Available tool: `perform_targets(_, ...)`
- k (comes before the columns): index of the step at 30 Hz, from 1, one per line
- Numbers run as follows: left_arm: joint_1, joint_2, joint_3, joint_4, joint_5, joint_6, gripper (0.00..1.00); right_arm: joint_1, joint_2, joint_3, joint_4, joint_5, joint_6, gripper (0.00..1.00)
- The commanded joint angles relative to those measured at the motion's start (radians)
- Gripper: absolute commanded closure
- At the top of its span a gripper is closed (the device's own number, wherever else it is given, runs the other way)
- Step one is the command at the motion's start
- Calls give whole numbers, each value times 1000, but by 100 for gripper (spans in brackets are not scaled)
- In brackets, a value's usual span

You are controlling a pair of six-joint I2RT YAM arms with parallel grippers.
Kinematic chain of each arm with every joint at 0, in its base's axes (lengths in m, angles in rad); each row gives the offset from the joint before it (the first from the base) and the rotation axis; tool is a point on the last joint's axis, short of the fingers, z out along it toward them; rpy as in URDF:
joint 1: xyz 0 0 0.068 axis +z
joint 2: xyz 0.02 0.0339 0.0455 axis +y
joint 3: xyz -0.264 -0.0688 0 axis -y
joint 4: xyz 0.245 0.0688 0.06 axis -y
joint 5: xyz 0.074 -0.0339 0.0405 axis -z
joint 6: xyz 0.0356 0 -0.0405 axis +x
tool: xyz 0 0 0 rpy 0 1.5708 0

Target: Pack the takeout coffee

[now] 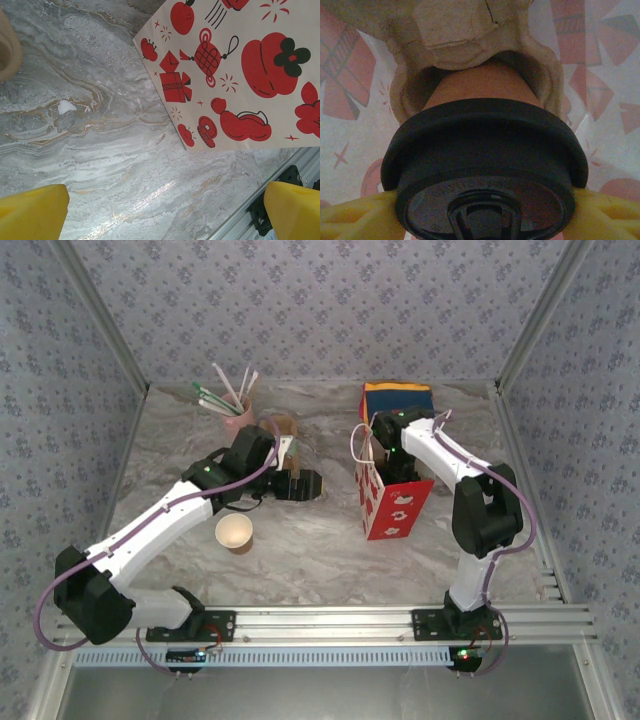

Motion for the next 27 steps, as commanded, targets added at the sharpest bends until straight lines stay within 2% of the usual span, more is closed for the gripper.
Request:
perform_targets(1, -6, 8, 22, 8, 5, 22, 0, 13, 60, -41, 139, 5, 11, 23)
perform_targets(27, -5, 11, 23, 10, 3, 25, 0, 12, 63, -32, 133, 8, 13, 21)
